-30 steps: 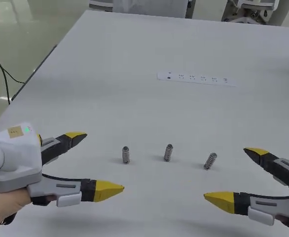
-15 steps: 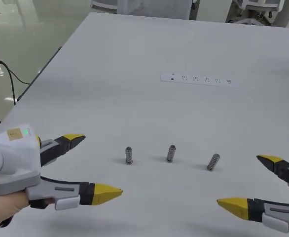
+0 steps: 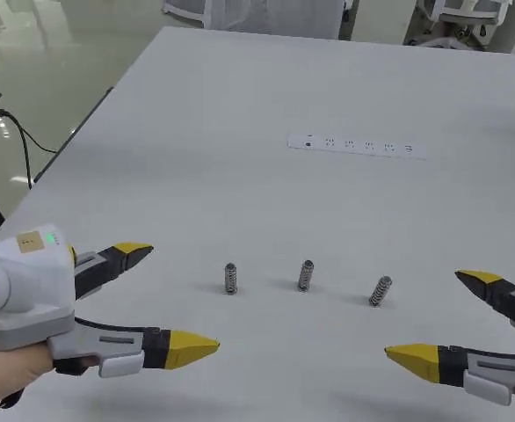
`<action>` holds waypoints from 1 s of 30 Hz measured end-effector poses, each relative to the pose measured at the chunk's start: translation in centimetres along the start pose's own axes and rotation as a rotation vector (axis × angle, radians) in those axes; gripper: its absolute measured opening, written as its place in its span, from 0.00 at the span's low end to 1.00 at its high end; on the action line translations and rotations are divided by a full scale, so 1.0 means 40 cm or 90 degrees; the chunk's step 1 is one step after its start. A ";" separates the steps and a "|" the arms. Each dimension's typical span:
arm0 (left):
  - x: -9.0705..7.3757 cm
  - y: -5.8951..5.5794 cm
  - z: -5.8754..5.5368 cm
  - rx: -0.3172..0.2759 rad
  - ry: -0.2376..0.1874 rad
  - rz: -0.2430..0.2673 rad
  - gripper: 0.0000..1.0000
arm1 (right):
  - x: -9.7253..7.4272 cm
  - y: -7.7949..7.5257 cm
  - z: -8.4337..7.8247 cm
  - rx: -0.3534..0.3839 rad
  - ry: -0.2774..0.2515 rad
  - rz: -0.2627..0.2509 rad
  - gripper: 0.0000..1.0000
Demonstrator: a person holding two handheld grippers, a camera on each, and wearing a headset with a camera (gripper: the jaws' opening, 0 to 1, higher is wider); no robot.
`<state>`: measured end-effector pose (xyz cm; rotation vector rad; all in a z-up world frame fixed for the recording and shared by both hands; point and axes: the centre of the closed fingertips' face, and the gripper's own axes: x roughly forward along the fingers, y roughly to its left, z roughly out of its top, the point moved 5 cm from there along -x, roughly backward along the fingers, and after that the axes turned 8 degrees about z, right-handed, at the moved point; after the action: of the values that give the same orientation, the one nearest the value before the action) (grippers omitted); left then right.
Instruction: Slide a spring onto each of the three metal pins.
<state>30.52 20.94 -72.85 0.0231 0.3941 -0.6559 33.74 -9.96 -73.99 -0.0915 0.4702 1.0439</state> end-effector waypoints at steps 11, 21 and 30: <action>0.006 -0.002 -0.007 -0.001 0.005 0.002 0.98 | -0.014 -0.010 -0.009 0.001 0.006 -0.003 0.96; 0.000 0.003 -0.008 -0.001 0.007 0.005 0.98 | -0.012 -0.008 -0.013 0.001 0.011 0.001 0.95; 0.006 -0.003 -0.004 0.000 0.005 0.001 0.98 | -0.013 -0.004 -0.010 0.000 0.010 0.001 0.95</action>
<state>30.57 20.74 -73.08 0.0258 0.4014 -0.6550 33.52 -10.60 -74.15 -0.0988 0.4845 1.0446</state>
